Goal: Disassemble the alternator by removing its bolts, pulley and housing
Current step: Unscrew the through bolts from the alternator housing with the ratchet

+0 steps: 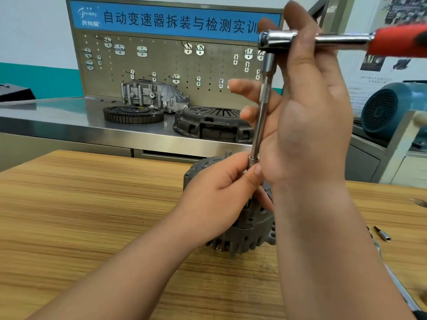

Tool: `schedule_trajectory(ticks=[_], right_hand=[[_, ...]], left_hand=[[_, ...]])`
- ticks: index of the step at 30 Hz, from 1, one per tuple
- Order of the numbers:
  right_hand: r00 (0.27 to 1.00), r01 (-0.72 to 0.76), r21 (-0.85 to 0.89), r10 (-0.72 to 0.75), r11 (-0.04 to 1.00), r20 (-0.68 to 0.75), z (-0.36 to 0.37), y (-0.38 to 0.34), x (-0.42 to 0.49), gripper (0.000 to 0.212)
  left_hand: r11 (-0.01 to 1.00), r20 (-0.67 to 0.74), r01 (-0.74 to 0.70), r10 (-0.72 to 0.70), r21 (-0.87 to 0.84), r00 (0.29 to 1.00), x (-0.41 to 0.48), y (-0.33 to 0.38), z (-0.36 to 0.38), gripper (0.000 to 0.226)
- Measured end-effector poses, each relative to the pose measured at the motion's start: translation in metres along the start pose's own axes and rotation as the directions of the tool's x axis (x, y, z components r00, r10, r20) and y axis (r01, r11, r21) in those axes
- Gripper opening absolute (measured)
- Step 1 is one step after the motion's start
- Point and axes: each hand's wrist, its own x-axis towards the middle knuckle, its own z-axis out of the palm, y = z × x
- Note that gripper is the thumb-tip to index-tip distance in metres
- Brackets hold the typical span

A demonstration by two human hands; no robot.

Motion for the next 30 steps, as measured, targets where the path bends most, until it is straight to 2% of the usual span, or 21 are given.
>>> schedule_trajectory(ticks=[8, 15, 19, 23, 30], right_hand=[[0.998, -0.058, 0.023, 0.057, 0.998, 0.04, 0.0, -0.0004, -0.0001, 0.027], [0.988, -0.153, 0.126, 0.147, 0.98, 0.054, -0.0051, -0.0037, 0.0032, 0.023], [0.999, -0.024, 0.004, 0.024, 1.0, 0.021, -0.0009, -0.0012, -0.0002, 0.017], [0.997, 0.077, -0.094, -0.074, 0.993, 0.025, 0.0026, -0.0002, -0.0013, 0.027], [0.995, -0.095, 0.092, 0.096, 0.991, 0.0, -0.0018, -0.0023, 0.0011, 0.022]], left_hand=[[1.0, 0.016, -0.019, 0.019, 0.006, 1.0, 0.0001, -0.0014, -0.0033, 0.022], [1.0, -0.006, -0.021, 0.021, 0.02, 1.0, 0.0009, -0.0051, -0.0009, 0.024], [1.0, 0.0, 0.011, -0.011, 0.004, 1.0, 0.0012, -0.0023, -0.0001, 0.021], [1.0, -0.022, 0.016, -0.017, -0.01, 1.0, 0.0022, -0.0008, 0.0021, 0.023], [1.0, -0.013, -0.012, 0.012, 0.01, 1.0, 0.0004, -0.0076, 0.0013, 0.029]])
